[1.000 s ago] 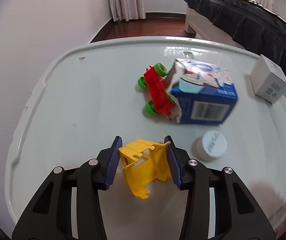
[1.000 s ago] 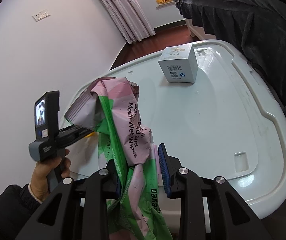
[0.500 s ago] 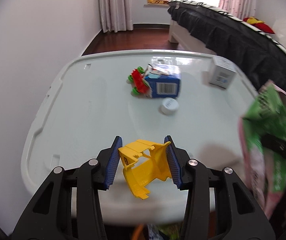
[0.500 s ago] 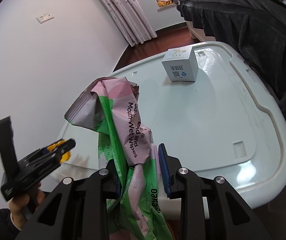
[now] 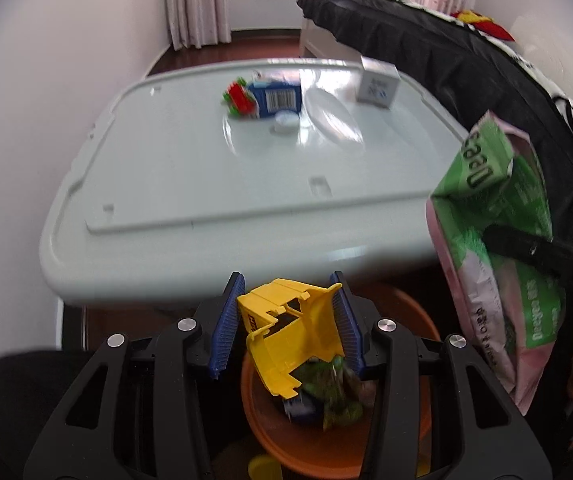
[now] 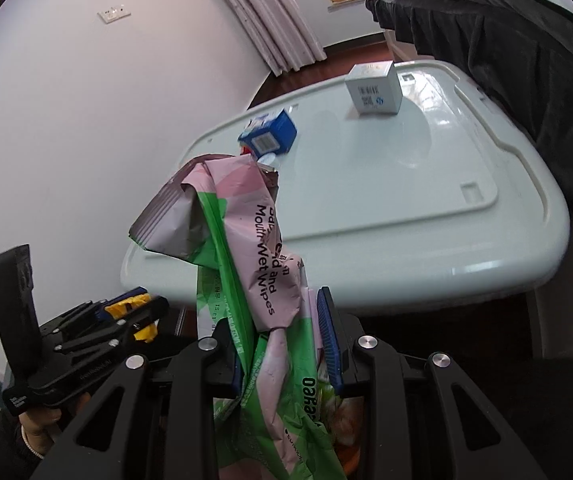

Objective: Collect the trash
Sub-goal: 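Lower both grippers over the orange bucket and release the wipes and toy piece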

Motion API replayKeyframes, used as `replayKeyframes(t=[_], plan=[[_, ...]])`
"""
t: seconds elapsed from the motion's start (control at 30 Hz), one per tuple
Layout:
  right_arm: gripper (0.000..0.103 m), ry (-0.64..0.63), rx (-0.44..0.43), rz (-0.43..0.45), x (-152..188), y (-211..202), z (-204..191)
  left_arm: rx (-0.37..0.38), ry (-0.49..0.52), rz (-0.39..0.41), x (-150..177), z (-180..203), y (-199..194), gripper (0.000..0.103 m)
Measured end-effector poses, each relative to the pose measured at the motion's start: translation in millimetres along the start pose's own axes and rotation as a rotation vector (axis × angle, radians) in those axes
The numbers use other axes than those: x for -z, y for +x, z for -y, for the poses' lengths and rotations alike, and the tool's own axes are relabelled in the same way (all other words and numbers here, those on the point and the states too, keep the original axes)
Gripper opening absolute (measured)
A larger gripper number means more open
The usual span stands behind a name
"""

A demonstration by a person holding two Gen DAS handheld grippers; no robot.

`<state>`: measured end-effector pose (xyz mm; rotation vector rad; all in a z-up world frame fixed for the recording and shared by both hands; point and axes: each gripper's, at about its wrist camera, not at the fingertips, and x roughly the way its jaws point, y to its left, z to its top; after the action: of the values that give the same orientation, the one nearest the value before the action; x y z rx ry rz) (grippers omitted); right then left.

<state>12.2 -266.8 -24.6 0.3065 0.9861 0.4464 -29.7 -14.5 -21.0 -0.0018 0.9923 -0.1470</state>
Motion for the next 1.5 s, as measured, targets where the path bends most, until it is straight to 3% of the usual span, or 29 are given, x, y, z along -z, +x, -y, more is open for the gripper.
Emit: replayKeyframes(t=[0.23,0.47,0.67,1.0,1.03,1.13,1.27,1.5], plan=[[0.03,0.007,-0.002,-0.056,24.9,-6.1,-4.5,0.03,0.018,-0.078,38.0,4.9,0.6,0.043],[0.03,0.049,0.025,-0.135,47.7,15.0,-0.3,0.04,-0.001,-0.14,56.5,5.3,16.4,0.043],[0.03,0.066,0.039,-0.188,51.4,36.5,2.6,0.034,0.011,-0.194,64.3,7.7,34.9,0.043],[0.031,0.048,0.044,-0.203,49.6,44.0,-0.3,0.038,-0.005,-0.215,66.4,3.6,41.2,0.044],[0.037,0.047,0.042,-0.203,49.2,43.4,-0.7,0.034,-0.003,-0.216,66.4,3.9,41.0,0.047],[0.063,0.056,0.031,-0.157,43.9,35.2,-1.8,-0.005,-0.001,-0.212,64.0,6.1,39.4,0.084],[0.063,0.073,0.022,-0.063,30.9,13.1,1.6,0.01,-0.016,-0.163,60.2,3.1,27.7,0.085],[0.063,0.114,0.027,0.004,16.7,-7.3,15.8,0.008,-0.005,-0.114,53.5,6.2,16.1,0.085]])
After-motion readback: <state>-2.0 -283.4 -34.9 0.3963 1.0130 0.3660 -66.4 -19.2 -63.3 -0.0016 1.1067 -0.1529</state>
